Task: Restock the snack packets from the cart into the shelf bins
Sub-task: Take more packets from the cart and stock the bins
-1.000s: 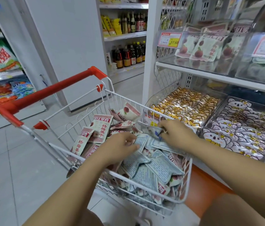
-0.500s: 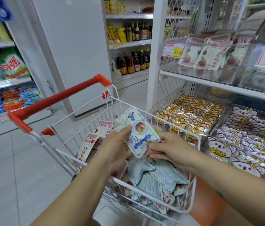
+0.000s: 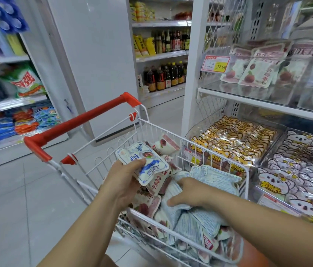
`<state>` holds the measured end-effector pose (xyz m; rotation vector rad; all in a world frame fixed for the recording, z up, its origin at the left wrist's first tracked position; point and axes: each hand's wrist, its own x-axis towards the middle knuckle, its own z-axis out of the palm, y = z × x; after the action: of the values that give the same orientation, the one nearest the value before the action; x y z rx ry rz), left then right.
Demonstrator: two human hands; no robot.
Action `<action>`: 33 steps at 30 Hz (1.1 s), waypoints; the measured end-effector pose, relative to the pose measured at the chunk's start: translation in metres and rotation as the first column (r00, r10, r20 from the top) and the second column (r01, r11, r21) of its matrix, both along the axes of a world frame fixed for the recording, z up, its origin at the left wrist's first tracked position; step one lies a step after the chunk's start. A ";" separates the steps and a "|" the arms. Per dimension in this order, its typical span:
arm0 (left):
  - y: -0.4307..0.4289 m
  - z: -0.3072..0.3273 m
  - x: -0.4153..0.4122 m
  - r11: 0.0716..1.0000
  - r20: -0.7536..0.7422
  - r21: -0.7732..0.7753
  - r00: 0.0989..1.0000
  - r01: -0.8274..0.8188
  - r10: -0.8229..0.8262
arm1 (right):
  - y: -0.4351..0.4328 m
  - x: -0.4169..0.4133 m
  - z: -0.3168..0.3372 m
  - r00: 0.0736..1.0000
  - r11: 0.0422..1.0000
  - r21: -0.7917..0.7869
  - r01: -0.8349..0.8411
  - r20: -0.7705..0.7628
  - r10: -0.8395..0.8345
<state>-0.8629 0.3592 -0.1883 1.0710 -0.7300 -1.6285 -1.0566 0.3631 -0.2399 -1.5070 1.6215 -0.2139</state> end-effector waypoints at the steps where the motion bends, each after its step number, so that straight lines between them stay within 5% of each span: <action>1: 0.000 0.000 0.000 1.000 0.028 -0.025 1.000 0.004 -0.004 | -0.001 -0.005 0.004 1.000 1.000 0.024 0.017 -0.002 -0.017; 6: -0.003 -0.008 0.001 0.990 0.281 -0.134 0.960 0.046 -0.006 | 0.011 -0.048 0.038 0.982 0.977 -0.126 0.172 0.101 -0.160; 12: 0.007 -0.012 -0.038 0.949 0.538 -0.233 0.841 0.211 -0.055 | 0.035 -0.052 0.082 0.889 0.791 -0.449 0.416 0.383 -0.250; 17: 0.023 -0.021 -0.077 0.914 0.509 -0.296 0.856 0.276 -0.093 | 0.042 -0.028 0.055 0.805 0.809 -0.356 0.467 0.550 -0.223; 23: 0.023 -0.018 -0.068 0.923 0.264 -0.123 0.909 0.364 -0.323 | 0.049 -0.046 0.056 0.884 0.796 -0.487 0.360 0.450 -0.125; 25: 0.028 -0.011 -0.068 0.894 0.218 -0.117 0.889 0.433 -0.403 | 0.048 -0.052 0.054 0.885 0.821 -0.423 0.383 0.423 -0.195; 29: 0.030 -0.003 -0.063 0.847 0.247 -0.152 0.849 0.509 -0.466 | 0.050 -0.052 0.054 0.690 0.922 0.112 0.371 0.631 -0.354; 33: 0.025 0.011 -0.050 0.806 0.463 -0.143 0.759 0.574 -0.458 | 0.057 -0.065 0.057 0.748 0.956 0.092 0.278 0.604 -0.276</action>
<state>-0.9125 0.3844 -0.1770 1.0643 -1.6176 -1.6953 -1.1219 0.4205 -0.1833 -1.0245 1.2878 -0.7928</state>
